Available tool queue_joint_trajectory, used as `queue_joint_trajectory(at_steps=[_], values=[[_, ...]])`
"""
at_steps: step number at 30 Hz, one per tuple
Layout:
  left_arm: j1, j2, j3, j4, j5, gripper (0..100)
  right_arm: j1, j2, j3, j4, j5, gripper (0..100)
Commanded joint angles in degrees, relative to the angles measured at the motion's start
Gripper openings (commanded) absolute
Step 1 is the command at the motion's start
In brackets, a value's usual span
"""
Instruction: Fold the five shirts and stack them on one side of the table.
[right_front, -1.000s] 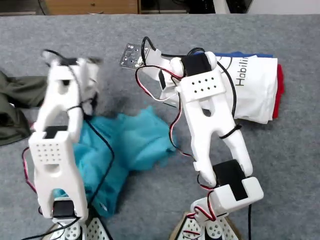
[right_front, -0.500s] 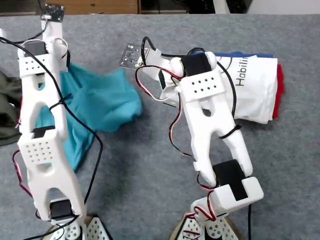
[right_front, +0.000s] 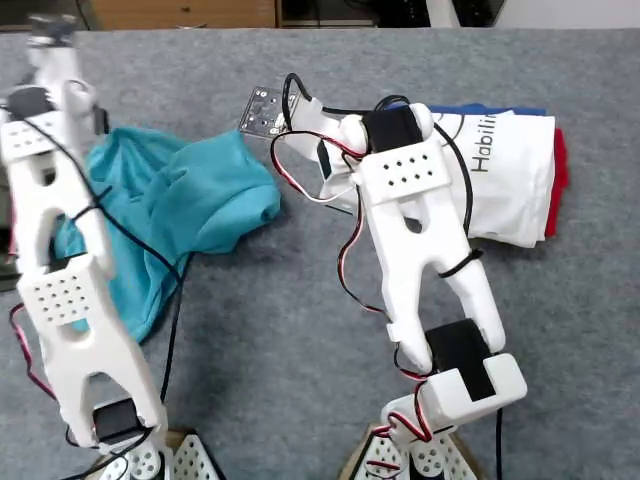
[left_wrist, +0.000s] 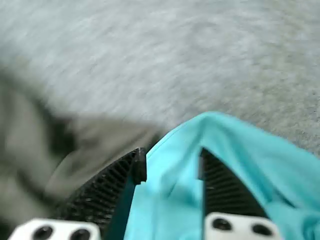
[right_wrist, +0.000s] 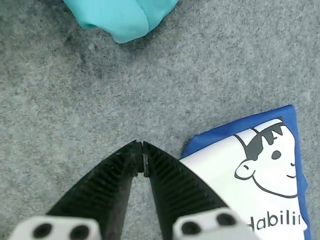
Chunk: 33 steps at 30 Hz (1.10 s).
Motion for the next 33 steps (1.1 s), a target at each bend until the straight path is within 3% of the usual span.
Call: queue_joint_trajectory(at_steps=[1,4,9,12,16,22,26,30,33], values=[[-2.2,-0.6,-14.7,13.9,0.4,22,0.7,1.6,-3.1,-0.8,0.3,0.2],[-3.0,-0.4,-21.5,23.6,-4.8,19,0.7,3.1,-4.1,-0.7,0.3,0.2],[-6.2,-4.8,-12.3,23.2,-7.9,11,0.7,3.9,-5.1,-0.4,0.3,0.2],[-6.8,-13.2,6.6,23.2,-7.9,11,0.7,3.9,-5.1,-0.4,0.3,0.2],[-6.5,-34.6,40.6,22.8,-6.2,11,-0.6,4.1,-5.1,0.4,0.3,0.2],[-9.9,-69.3,80.9,9.9,-6.0,11,-4.9,7.6,-5.4,1.7,-1.5,0.2],[-14.6,-82.3,93.8,9.3,-6.1,16,-6.3,8.9,-5.6,2.5,-1.7,0.2],[-23.0,-83.6,99.6,9.8,-5.4,18,-6.7,9.1,-5.5,4.5,-1.7,0.2],[-28.8,-82.3,102.9,5.4,-2.0,18,-6.9,9.1,-5.2,6.0,-1.7,0.2]])
